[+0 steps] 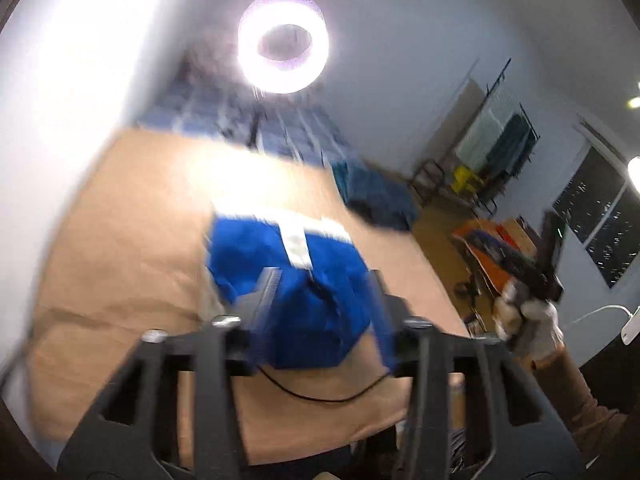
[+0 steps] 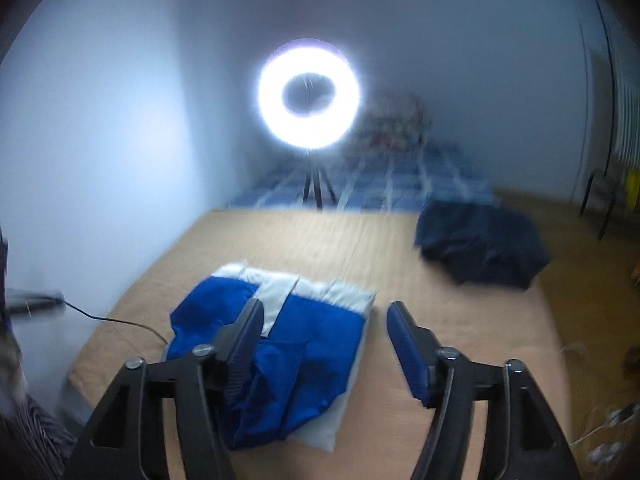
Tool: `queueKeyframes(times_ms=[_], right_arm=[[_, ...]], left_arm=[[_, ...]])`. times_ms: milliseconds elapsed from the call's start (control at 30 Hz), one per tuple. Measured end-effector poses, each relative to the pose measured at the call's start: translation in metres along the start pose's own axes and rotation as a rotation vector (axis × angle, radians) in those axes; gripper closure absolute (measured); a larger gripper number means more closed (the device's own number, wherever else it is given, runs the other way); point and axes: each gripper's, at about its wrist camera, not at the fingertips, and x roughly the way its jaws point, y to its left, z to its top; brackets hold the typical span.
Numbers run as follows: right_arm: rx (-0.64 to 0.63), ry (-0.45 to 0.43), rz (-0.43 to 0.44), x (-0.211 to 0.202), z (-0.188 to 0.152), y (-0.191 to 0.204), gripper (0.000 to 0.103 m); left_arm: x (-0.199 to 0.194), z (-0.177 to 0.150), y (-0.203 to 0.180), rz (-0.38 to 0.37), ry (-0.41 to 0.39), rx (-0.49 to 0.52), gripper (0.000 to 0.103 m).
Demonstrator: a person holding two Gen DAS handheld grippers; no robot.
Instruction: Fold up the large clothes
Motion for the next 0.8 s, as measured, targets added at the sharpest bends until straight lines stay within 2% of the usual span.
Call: queueKeyframes(times_ms=[67, 167, 200, 300, 367, 400, 467, 533, 600, 633, 667, 700, 767, 800], right_arm=[[-0.073, -0.02, -0.035, -0.039, 0.01, 0.008, 0.031], [-0.142, -0.052, -0.069, -0.09, 0.03, 0.015, 0.017], [-0.153, -0.063, -0.08, -0.103, 0.037, 0.015, 0.016], [-0.176, -0.111, -0.109, -0.142, 0.063, 0.013, 0.016], [-0.175, -0.133, -0.114, -0.158, 0.08, 0.006, 0.014], [-0.173, -0.137, -0.115, -0.161, 0.084, 0.005, 0.013], [-0.149, -0.141, -0.108, -0.158, 0.093, -0.004, 0.011], [-0.102, -0.116, -0.068, -0.14, 0.091, -0.014, 0.011], [-0.055, -0.086, -0.037, -0.12, 0.084, -0.021, 0.011], [-0.027, -0.06, -0.018, -0.101, 0.078, -0.026, 0.015], [-0.007, -0.041, -0.006, -0.085, 0.072, -0.029, 0.025], [0.009, -0.02, -0.003, -0.07, 0.067, -0.032, 0.031], [0.035, 0.019, -0.003, -0.04, 0.056, -0.035, 0.053], [0.052, 0.039, 0.006, -0.02, 0.051, -0.038, 0.058]], left_arm=[[-0.038, 0.014, -0.003, 0.019, -0.044, 0.022, 0.052], [-0.093, 0.042, -0.013, 0.025, -0.131, 0.048, 0.043], [-0.109, 0.049, -0.015, 0.029, -0.158, 0.058, 0.042], [-0.139, 0.073, -0.015, 0.033, -0.208, 0.056, 0.041], [-0.143, 0.087, -0.009, 0.015, -0.203, 0.026, 0.03], [-0.141, 0.091, -0.005, 0.018, -0.199, 0.021, 0.028], [-0.121, 0.095, 0.002, 0.058, -0.193, 0.039, 0.028], [-0.089, 0.093, 0.011, 0.097, -0.148, 0.053, 0.028], [-0.052, 0.088, 0.02, 0.077, -0.099, 0.043, 0.028], [-0.024, 0.086, 0.028, 0.075, -0.065, 0.037, 0.03], [-0.006, 0.085, 0.03, 0.082, -0.05, 0.037, 0.038], [0.023, 0.083, 0.036, 0.103, -0.023, 0.057, 0.051], [0.067, 0.08, 0.045, 0.128, 0.015, 0.055, 0.066], [0.086, 0.077, 0.05, 0.122, 0.035, 0.044, 0.071]])
